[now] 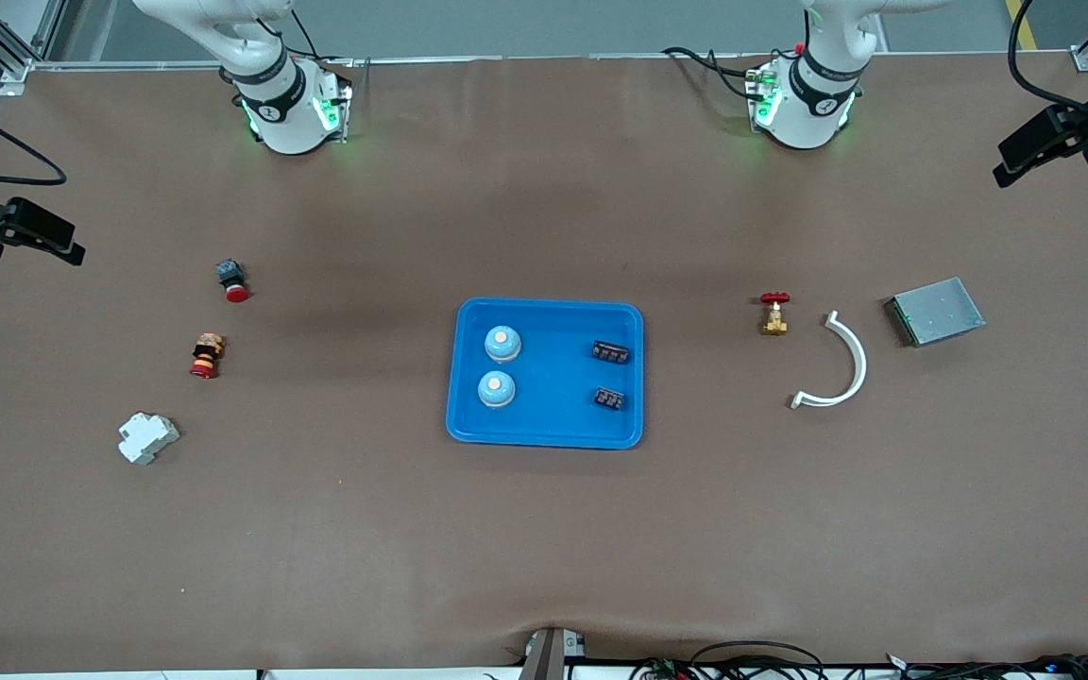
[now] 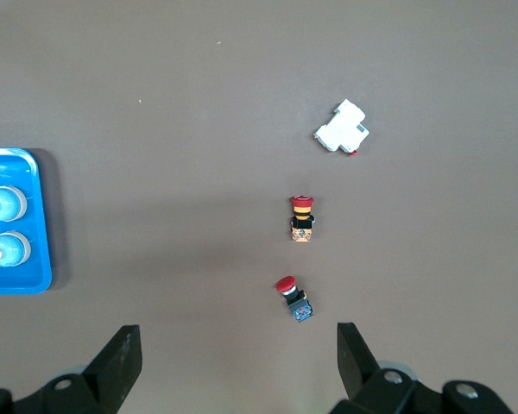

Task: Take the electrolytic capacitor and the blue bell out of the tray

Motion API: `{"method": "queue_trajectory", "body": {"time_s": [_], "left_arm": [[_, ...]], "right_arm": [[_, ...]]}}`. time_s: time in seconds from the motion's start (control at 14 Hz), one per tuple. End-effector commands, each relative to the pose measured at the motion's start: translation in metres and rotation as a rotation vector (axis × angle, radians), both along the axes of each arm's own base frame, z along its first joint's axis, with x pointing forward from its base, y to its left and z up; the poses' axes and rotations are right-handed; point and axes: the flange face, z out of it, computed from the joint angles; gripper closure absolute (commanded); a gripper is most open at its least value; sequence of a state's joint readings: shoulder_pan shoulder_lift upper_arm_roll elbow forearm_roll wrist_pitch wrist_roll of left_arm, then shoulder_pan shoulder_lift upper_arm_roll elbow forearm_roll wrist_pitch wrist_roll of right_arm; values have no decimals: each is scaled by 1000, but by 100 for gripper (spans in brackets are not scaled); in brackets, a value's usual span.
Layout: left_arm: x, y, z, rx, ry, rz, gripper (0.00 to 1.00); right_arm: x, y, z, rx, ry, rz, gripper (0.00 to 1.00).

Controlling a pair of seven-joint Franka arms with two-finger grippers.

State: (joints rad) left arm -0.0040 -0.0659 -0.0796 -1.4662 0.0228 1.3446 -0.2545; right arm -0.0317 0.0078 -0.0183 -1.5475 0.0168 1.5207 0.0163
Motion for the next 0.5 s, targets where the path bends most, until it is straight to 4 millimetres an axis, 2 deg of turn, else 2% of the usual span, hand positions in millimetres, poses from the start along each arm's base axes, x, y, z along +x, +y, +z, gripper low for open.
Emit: {"method": "queue_trajectory", "body": {"time_s": [0.0,0.29,0.43], "left_arm": [[1,-3,9,16,-18,-22,0],[2,-4,8,17,-15,-29,0],[4,-13,-9,10,24,-24,0]], "right_arm": [[-1,1,4,-5,1,0,0],[-2,-1,4,-4,2,2,0],[-2,-1,2,0,7,-10,0]]}}
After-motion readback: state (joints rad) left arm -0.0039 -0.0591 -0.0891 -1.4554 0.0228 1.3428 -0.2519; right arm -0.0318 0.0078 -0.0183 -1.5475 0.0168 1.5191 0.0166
